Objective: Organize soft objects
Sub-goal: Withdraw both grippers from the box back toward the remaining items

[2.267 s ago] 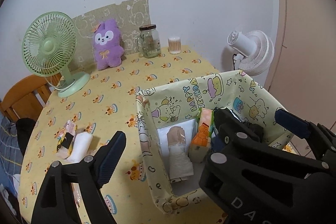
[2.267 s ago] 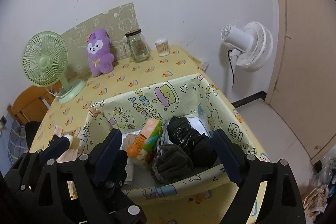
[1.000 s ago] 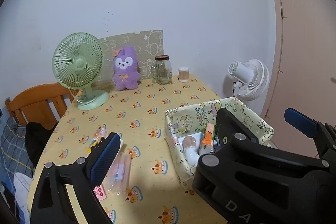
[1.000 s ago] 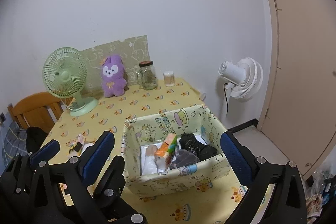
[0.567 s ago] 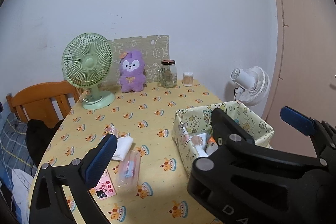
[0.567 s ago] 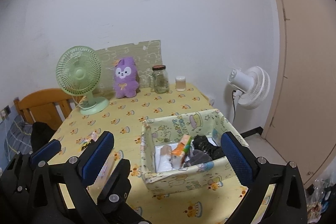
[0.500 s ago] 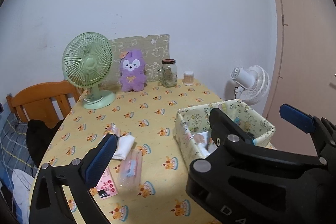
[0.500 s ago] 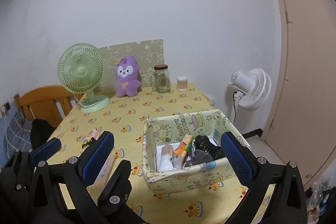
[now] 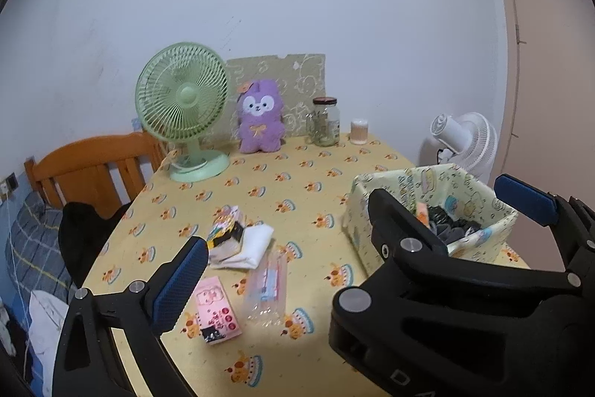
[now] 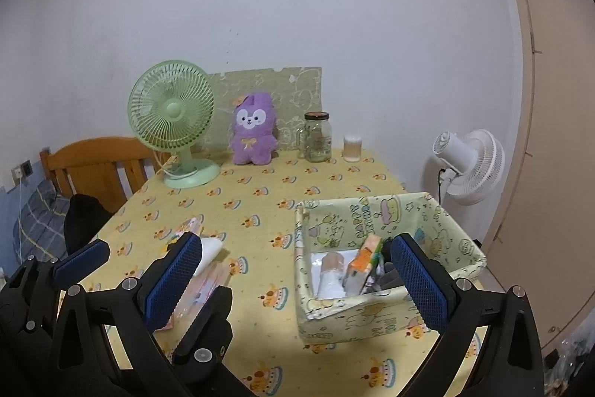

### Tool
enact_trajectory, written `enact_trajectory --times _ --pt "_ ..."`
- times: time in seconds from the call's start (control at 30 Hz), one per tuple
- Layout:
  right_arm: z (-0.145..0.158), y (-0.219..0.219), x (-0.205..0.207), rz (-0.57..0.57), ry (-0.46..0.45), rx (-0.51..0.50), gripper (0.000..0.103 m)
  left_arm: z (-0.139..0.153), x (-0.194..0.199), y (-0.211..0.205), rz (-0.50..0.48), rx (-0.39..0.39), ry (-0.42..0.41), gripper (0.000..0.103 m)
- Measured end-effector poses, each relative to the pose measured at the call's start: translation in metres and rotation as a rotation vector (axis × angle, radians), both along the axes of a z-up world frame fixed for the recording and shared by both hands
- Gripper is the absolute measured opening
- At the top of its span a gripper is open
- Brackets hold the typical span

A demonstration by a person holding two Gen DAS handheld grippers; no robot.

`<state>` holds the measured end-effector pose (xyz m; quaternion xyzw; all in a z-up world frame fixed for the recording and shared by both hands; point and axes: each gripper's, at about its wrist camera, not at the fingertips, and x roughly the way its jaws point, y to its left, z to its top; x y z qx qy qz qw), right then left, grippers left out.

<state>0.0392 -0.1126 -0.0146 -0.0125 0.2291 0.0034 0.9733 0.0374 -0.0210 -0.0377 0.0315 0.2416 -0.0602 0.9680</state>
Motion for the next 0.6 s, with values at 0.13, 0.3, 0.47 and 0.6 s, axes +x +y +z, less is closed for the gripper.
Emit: enact_trajectory --times 0.13,0.3,0.47,0.6 --pt "-0.011 0.008 0.005 0.027 0.043 0.007 0.103 -0.011 0.002 0.008 0.009 -0.015 0.031 0.102" --pt "-0.024 0.017 0.010 0.051 0.071 0.022 0.103 -0.021 0.003 0.017 0.035 -0.012 0.048 0.101" --pt "-0.036 0.026 0.017 0.067 0.095 0.026 0.103 -0.033 0.008 0.028 0.051 -0.022 0.070 0.101" --pt "-0.049 0.036 0.023 0.086 0.119 0.031 0.102 -0.042 0.011 0.036 0.082 -0.012 0.082 0.097"
